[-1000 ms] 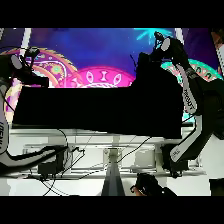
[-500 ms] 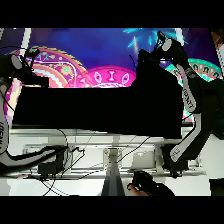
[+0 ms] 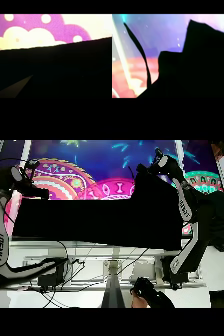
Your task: Fold the clothes and pants, and hang the long-sleeved shirts on hangers.
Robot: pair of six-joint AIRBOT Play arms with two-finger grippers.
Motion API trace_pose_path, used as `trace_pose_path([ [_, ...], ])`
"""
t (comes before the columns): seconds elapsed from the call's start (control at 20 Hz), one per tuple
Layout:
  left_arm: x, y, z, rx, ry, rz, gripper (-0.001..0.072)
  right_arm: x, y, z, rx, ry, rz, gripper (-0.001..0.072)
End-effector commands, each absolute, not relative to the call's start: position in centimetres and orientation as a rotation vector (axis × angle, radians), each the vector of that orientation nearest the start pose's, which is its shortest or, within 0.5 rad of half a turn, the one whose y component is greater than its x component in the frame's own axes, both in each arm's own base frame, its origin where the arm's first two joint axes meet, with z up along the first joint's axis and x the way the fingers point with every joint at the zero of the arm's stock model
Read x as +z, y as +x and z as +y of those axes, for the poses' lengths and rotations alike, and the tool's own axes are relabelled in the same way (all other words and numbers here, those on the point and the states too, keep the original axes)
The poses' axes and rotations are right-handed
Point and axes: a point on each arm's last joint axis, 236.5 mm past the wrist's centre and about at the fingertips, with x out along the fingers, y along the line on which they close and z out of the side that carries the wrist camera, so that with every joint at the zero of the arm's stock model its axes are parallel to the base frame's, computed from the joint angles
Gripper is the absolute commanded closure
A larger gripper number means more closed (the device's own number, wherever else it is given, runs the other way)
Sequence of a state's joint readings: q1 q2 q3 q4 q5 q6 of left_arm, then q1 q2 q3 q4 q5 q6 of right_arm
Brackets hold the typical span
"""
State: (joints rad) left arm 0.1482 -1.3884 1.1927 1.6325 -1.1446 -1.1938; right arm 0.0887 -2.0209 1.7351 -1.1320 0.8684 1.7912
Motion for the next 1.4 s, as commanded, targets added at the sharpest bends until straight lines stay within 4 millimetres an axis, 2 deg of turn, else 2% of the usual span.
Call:
trace_pose_path([
  [0.0,-2.2,38.8,7.1,-0.100,0.279,1.352,0.0068,-8.9,58.5,12.6,0.113,0.548,1.111,0.0698],
  [0.15,-2.2,38.8,6.9,-0.103,0.272,1.352,0.0068,-5.4,58.7,12.9,0.213,0.423,1.065,0.0699],
  [0.25,-2.1,38.8,6.8,-0.106,0.269,1.349,0.0068,-1.6,58.7,13.2,0.276,0.351,1.019,0.0699],
  [0.4,-2.0,38.9,6.2,-0.081,0.232,1.345,0.0068,4.3,56.7,14.9,0.404,0.211,0.963,0.0698],
  [0.55,-1.7,39.1,5.2,-0.095,0.239,1.335,0.0068,9.6,53.9,18.2,0.550,0.053,0.882,0.0698],
  [0.7,-1.5,39.2,4.1,-0.103,0.241,1.326,0.0068,15.0,51.1,23.0,0.693,-0.013,0.765,0.0699],
  [0.8,-1.4,39.2,4.0,-0.082,0.215,1.325,0.0068,17.7,48.7,26.6,0.801,-0.034,0.702,0.0699],
  [0.85,-1.2,39.2,4.2,-0.058,0.201,1.322,0.0068,18.6,47.5,28.3,0.855,-0.050,0.675,0.0698],
  [0.95,-0.5,39.1,6.4,0.050,0.191,1.314,0.0075,19.8,45.3,31.9,0.944,-0.049,0.643,0.0698],
  [1.0,0.2,39.0,8.2,0.129,0.213,1.305,0.0163,20.1,44.6,33.6,0.968,-0.053,0.623,0.0698],
  [1.05,1.1,38.9,9.8,0.188,0.251,1.289,0.0210,20.6,44.1,35.4,0.981,-0.054,0.586,0.0698],
  [1.15,2.4,38.9,11.3,0.228,0.289,1.260,0.0210,21.8,44.2,38.6,0.973,-0.044,0.479,0.0698],
  [1.25,2.9,38.8,11.6,0.237,0.286,1.247,0.0210,22.5,45.1,41.1,0.936,-0.053,0.366,0.0698],
  [1.35,2.9,38.9,11.6,0.237,0.287,1.244,0.0207,22.0,46.1,43.2,0.906,-0.012,0.312,0.0698],
])
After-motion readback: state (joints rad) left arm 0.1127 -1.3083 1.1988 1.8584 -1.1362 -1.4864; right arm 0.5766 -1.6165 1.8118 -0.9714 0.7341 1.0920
